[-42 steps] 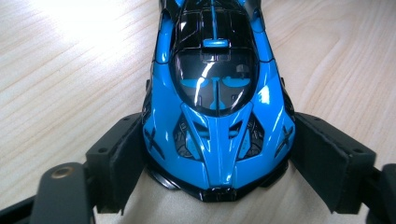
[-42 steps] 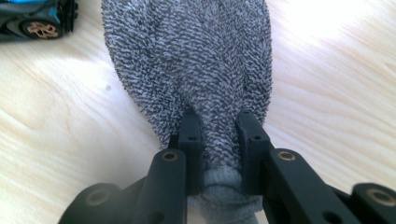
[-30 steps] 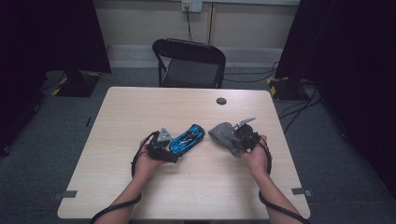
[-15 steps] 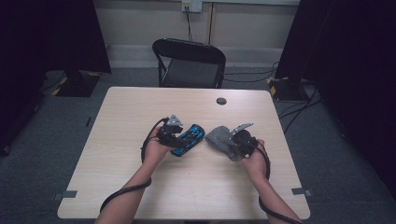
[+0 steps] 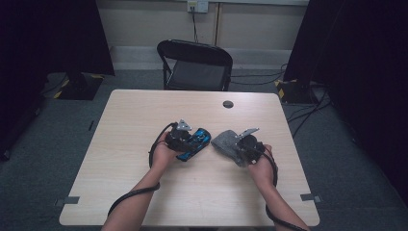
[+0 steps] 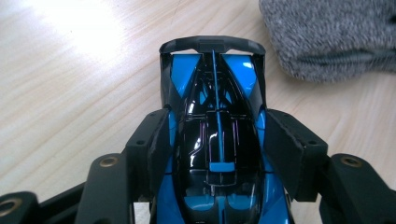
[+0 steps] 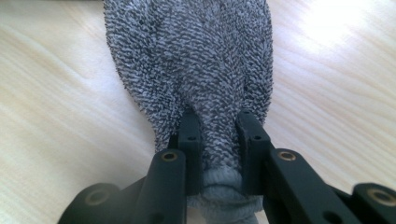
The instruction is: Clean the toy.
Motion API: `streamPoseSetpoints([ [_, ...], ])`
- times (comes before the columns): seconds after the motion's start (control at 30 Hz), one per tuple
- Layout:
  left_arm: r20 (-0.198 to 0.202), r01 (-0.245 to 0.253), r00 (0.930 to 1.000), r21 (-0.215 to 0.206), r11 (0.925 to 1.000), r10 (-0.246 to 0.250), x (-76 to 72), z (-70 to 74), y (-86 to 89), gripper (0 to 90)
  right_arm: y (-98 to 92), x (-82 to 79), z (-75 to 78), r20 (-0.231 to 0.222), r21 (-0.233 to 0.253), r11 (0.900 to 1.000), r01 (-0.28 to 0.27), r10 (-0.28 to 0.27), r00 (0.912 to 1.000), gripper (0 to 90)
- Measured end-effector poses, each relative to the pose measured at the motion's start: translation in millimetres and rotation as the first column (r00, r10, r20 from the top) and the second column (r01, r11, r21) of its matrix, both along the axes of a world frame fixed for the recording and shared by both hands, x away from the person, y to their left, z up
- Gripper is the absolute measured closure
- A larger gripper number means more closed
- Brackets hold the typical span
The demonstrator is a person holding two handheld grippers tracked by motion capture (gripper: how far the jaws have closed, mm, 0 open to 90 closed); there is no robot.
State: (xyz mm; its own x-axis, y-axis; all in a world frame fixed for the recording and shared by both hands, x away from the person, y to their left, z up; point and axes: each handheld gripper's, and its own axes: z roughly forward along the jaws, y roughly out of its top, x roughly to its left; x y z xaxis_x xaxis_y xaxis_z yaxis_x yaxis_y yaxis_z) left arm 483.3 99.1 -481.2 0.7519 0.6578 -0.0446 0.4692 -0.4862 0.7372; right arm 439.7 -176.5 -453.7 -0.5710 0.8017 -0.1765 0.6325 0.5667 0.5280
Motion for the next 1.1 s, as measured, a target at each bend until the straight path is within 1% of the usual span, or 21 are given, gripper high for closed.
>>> streamPoseSetpoints([
  [0.03, 0.012, 0.006, 0.9999, 0.004, 1.0, -0.006, -1.0, -0.8, -0.3, 40.3, 3.5, 1.3, 0.0, 0.001, -0.015, 1.0, 0.011, -0.011, 0.9999, 75.2],
  [0.07, 0.012, 0.006, 0.9999, 0.004, 1.0, -0.006, -1.0, -0.8, -0.3, 40.2, 3.5, 1.3, 0.0, 0.001, -0.015, 1.0, 0.011, -0.011, 0.9999, 75.2],
  [0.13, 0.021, 0.007, 0.9998, 0.004, 1.0, -0.007, -1.3, -1.4, 1.0, 40.2, 13.3, 1.4, -1.8, 0.007, -0.058, 0.998, 0.011, -0.01, 0.9999, 75.2],
  [0.2, 0.025, 0.011, 0.9996, -0.012, 0.9999, -0.011, -1.5, -2.8, 1.9, 40.3, 17.0, 0.9, -2.2, 0.005, -0.062, 0.998, 0.009, -0.009, 0.9999, 75.2],
  [0.3, 0.025, 0.012, 0.9996, -0.013, 0.9998, -0.012, -1.4, -2.8, 2.4, 40.4, 31.7, -2.7, -3.7, 0.007, -0.079, 0.997, -0.017, 0.018, 0.9998, 75.2],
  [0.37, 0.023, 0.013, 0.9996, -0.012, 0.9998, -0.013, -1.3, -2.6, 2.5, 40.5, 34.9, -3.6, -4.1, 0.0, -0.082, 0.996, -0.028, 0.028, 0.9996, 75.2],
  [0.43, 0.018, 0.016, 0.9997, -0.016, 0.9997, -0.015, -1.2, -2.7, 3.3, 40.7, 42.6, -7.0, -4.4, -0.006, -0.084, 0.995, -0.062, 0.062, 0.9981, 75.3],
  [0.47, 0.018, 0.016, 0.9997, -0.016, 0.9997, -0.015, -1.2, -2.7, 3.3, 40.8, 42.6, -7.0, -4.4, -0.006, -0.084, 0.995, -0.062, 0.062, 0.9981, 75.3],
  [0.5, 0.017, 0.014, 0.9998, -0.018, 0.9997, -0.014, -1.3, -2.8, 3.7, 40.9, 45.8, -9.1, -3.8, -0.017, -0.061, 0.995, -0.081, 0.08, 0.9967, 75.3],
  [0.53, 0.017, 0.014, 0.9998, -0.018, 0.9997, -0.014, -1.3, -2.8, 3.7, 40.9, 45.8, -9.1, -3.8, -0.017, -0.061, 0.995, -0.081, 0.08, 0.9967, 75.3],
  [0.57, 0.015, 0.014, 0.9998, -0.019, 0.9997, -0.014, -1.4, -2.9, 3.6, 40.9, 49.0, -11.4, -3.1, -0.024, -0.043, 0.994, -0.104, 0.103, 0.9944, 75.3],
  [0.67, 0.021, 0.013, 0.9997, -0.025, 0.9996, -0.012, -1.6, -3.5, 3.9, 40.9, 52.4, -14.0, -2.9, -0.033, -0.032, 0.991, -0.127, 0.126, 0.9915, 75.4],
  [0.7, 0.026, 0.018, 0.9995, -0.029, 0.9994, -0.017, -1.3, -3.9, 4.5, 40.9, 56.1, -17.4, -2.7, -0.048, -0.024, 0.988, -0.153, 0.152, 0.9873, 75.4],
  [0.77, 0.026, 0.015, 0.9996, -0.036, 0.9992, -0.015, -1.4, -4.3, 4.5, 40.9, 59.5, -21.0, -2.2, -0.052, -0.015, 0.984, -0.179, 0.178, 0.9826, 75.3],
  [0.87, 0.025, 0.016, 0.9996, -0.038, 0.9991, -0.016, -1.4, -4.4, 4.8, 41.0, 62.8, -24.7, -1.9, -0.058, -0.01, 0.98, -0.198, 0.197, 0.9787, 75.5],
  [0.9, 0.024, 0.015, 0.9996, -0.04, 0.9991, -0.014, -1.4, -4.5, 4.9, 41.3, 66.1, -27.9, -1.7, -0.067, 0.006, 0.975, -0.222, 0.221, 0.9728, 75.5],
  [0.93, 0.023, 0.012, 0.9997, -0.045, 0.9989, -0.011, -1.2, -4.6, 4.9, 41.3, 66.1, -27.9, -1.7, -0.067, 0.006, 0.975, -0.222, 0.221, 0.9728, 75.5],
  [1.0, 0.021, 0.013, 0.9997, -0.046, 0.9988, -0.012, -1.1, -4.6, 4.8, 41.4, 69.8, -31.5, -1.0, -0.075, 0.019, 0.97, -0.242, 0.243, 0.9672, 75.5],
  [1.03, 0.02, 0.012, 0.9997, -0.047, 0.9988, -0.011, -1.0, -4.6, 4.6, 41.4, 73.1, -34.8, -0.1, -0.084, 0.035, 0.965, -0.26, 0.262, 0.9613, 75.7],
  [1.07, 0.019, 0.01, 0.9998, -0.048, 0.9988, -0.01, -1.1, -4.6, 4.6, 41.4, 73.1, -34.8, -0.1, -0.084, 0.035, 0.965, -0.26, 0.262, 0.9613, 75.7],
  [1.1, 0.02, 0.011, 0.9998, -0.048, 0.9988, -0.01, -1.2, -4.6, 4.5, 41.4, 76.2, -37.3, 0.4, -0.092, 0.062, 0.958, -0.281, 0.286, 0.9538, 75.6],
])
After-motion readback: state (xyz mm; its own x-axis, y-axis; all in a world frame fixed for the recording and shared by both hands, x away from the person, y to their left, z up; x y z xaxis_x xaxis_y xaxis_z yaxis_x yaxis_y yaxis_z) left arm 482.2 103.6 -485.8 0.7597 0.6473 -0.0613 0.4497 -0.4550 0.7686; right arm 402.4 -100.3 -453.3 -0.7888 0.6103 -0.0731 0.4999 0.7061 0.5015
